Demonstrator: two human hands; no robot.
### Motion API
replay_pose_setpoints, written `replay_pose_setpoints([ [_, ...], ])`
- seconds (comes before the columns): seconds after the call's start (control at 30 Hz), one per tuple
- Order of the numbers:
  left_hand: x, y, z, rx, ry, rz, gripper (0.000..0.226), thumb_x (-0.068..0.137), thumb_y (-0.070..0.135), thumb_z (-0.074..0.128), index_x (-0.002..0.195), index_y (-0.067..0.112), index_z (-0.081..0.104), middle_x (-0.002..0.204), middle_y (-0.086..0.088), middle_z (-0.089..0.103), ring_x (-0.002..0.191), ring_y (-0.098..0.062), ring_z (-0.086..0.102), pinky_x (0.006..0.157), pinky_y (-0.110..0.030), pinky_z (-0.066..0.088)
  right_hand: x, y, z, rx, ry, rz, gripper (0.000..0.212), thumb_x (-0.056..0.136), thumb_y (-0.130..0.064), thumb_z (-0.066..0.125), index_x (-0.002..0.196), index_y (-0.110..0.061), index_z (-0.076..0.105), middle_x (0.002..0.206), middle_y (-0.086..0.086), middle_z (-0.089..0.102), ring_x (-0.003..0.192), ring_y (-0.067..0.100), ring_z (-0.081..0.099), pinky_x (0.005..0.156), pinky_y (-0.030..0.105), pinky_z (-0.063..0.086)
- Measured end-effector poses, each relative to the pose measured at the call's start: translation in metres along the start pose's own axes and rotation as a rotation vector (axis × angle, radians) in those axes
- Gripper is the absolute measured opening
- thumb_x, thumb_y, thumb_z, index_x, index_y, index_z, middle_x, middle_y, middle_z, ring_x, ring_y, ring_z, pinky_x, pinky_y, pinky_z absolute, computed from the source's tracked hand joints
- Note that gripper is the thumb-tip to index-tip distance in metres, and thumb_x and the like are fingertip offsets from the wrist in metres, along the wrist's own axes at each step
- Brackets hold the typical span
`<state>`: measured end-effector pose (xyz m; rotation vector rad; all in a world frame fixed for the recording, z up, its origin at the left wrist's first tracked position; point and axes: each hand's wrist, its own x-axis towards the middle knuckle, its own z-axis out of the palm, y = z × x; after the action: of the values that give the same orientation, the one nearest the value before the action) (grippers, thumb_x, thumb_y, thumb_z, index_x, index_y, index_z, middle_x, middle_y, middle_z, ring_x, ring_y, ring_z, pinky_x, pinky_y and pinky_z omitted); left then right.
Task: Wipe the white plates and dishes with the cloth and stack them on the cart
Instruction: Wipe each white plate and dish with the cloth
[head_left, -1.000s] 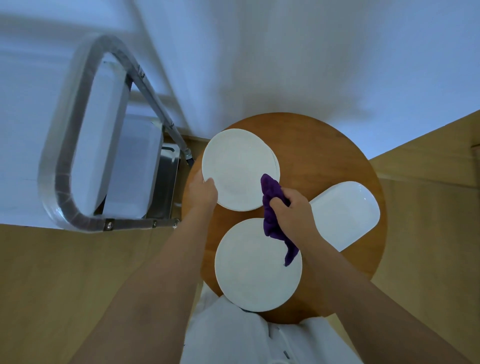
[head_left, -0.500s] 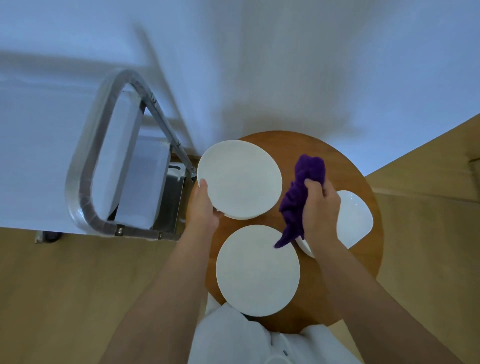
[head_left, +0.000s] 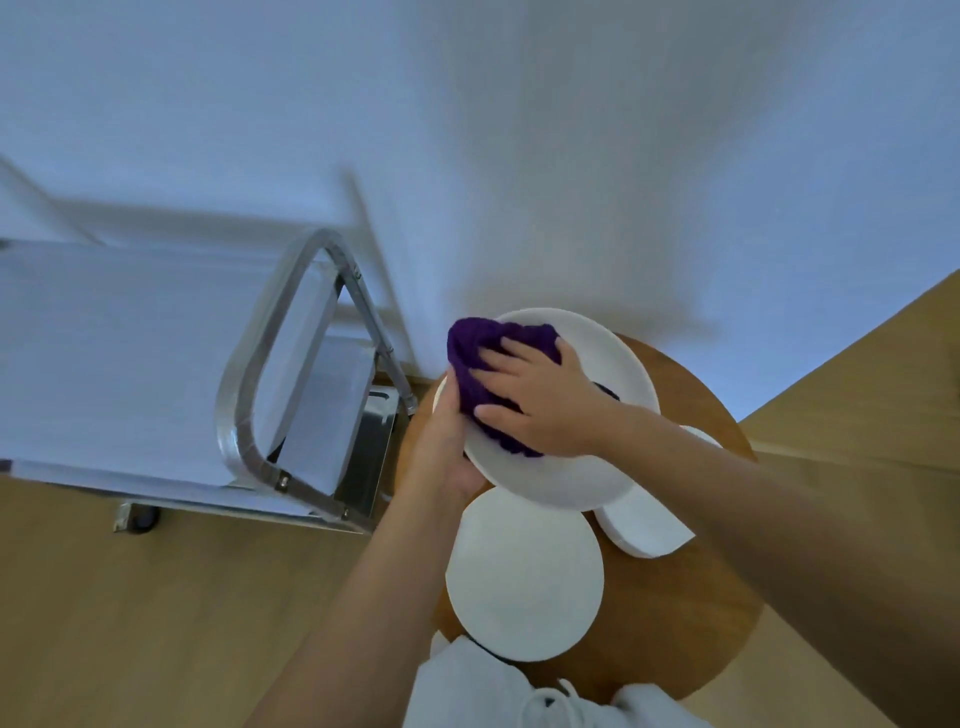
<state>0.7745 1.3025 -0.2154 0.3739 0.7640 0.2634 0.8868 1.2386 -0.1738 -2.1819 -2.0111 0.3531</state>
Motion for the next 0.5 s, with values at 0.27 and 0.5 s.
replay_pose_setpoints([
  [0.27, -0.03, 0.003, 0.007, 0.017, -0.033, -0.042, 0.079, 0.077, 0.08, 0.041, 0.133, 0.026, 0.056, 0.128, -0.017, 0.062, 0.114, -0.041, 0.06, 0.075, -0.055, 0.055, -0.012, 0.014, 0.003, -0.307, 0.002, -0.301, 0.054, 0.096, -0.051, 0.029, 0.145, -0.029, 0.032, 0.155, 0.0, 0.023, 0.145, 0.027, 0.007, 0.113, 0.054, -0.003],
  [0.5, -0.042, 0.005, 0.01, 0.044, -0.151, 0.108, 0.06, 0.095, 0.056, 0.036, 0.142, 0.018, 0.045, 0.132, -0.016, 0.059, 0.116, -0.033, 0.061, 0.085, -0.045, 0.056, -0.015, 0.028, -0.009, -0.352, 0.179, -0.149, 0.057, 0.091, -0.049, 0.031, 0.137, -0.021, 0.048, 0.144, 0.009, 0.044, 0.134, 0.036, 0.036, 0.106, 0.062, 0.022],
])
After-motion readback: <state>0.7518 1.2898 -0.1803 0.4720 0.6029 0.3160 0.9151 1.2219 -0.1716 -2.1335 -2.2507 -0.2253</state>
